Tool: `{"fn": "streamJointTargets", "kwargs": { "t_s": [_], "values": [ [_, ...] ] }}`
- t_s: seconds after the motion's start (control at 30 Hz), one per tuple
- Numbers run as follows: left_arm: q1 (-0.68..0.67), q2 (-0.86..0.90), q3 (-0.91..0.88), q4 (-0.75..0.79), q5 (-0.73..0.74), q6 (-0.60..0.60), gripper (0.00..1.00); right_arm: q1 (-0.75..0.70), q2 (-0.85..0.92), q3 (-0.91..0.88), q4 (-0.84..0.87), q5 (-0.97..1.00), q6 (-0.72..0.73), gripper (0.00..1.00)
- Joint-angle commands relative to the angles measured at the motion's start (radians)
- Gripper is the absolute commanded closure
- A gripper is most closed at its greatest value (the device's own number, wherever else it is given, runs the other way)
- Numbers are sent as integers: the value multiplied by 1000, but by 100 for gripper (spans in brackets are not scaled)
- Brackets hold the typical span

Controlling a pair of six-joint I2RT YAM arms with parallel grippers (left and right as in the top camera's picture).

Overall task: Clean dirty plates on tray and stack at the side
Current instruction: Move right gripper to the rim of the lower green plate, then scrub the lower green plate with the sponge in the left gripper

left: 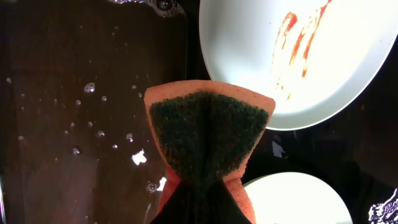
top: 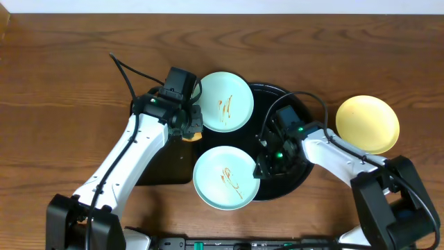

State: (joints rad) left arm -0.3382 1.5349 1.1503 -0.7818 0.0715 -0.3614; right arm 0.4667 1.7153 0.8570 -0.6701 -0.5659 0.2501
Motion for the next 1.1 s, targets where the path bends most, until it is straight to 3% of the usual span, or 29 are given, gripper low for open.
{"fn": "streamJointTargets", "kwargs": {
  "t_s": [0.0, 0.03, 0.33, 0.57, 0.73, 1.07],
  "values": [
    [3, -14, -1, -3, -8, 9, 92, 8, 19, -2, 5, -33, 84, 94],
    [3, -14, -1, -3, -8, 9, 93, 8, 19, -2, 10, -25, 98, 98],
    [3, -14, -1, -2, 48, 10, 92, -37, -2, 11, 33, 65, 113, 99],
    [-32, -14, -1, 36, 79, 10, 93, -143, -84, 18, 33, 345, 113, 99],
    [-148, -4, -2, 126, 117, -8, 93, -152, -74, 15, 23, 469, 151, 99],
    [-387, 148, -6, 294, 120, -177, 93, -152, -72, 14, 29, 509, 184, 99]
  ]
}}
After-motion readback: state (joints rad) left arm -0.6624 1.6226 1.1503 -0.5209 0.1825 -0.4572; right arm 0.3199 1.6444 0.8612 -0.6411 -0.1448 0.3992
